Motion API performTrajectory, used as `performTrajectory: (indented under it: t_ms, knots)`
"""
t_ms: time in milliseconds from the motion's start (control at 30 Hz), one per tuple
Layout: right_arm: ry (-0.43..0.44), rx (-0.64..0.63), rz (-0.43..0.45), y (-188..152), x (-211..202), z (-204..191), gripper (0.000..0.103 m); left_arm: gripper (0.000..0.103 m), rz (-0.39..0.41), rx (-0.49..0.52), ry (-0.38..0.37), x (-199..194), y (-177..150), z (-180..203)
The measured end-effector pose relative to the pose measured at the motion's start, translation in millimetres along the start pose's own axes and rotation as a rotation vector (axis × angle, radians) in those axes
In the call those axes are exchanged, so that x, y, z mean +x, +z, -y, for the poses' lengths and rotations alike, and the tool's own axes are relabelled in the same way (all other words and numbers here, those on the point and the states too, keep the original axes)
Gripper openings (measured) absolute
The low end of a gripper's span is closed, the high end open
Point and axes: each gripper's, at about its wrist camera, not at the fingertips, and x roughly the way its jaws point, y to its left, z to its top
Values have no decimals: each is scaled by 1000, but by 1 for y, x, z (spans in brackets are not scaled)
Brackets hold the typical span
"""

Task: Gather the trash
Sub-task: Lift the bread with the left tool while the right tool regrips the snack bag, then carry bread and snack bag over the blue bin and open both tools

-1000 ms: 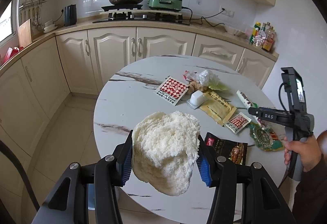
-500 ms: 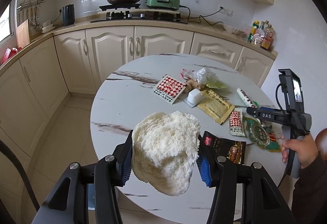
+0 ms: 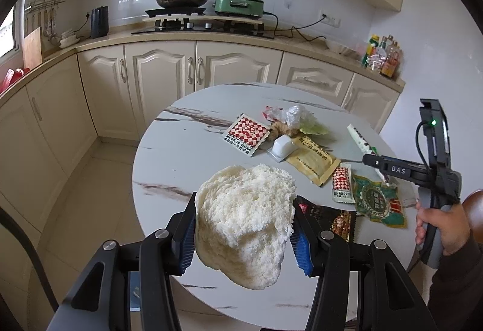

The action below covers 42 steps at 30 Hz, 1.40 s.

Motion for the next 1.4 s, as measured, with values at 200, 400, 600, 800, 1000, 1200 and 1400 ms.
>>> performTrajectory:
  t_ms: [200, 400, 600, 800, 1000, 1200, 1400]
  knots:
    - [103, -134, 85, 7, -40, -80, 50, 50, 23, -48, 21, -13, -2, -22]
    - [315, -328, 108, -8, -58, -218, 51, 50, 35, -137, 131, -40, -18, -90]
    - [478, -457, 50, -39, -34, -353, 51, 50, -5, -247, 314, -62, -48, -179]
    - [494, -587, -71, -93, 27, -455, 51, 50, -154, -370, 425, -27, -99, -266]
    - [448, -645, -269, -145, 130, -504, 52, 50, -334, -471, 378, 58, -149, -320]
    - [416, -581, -458, -178, 232, -504, 53, 50, -498, -507, 297, 158, -180, -342]
    - [417, -521, -568, -189, 294, -496, 56, 50, -598, -495, 296, 225, -181, -355]
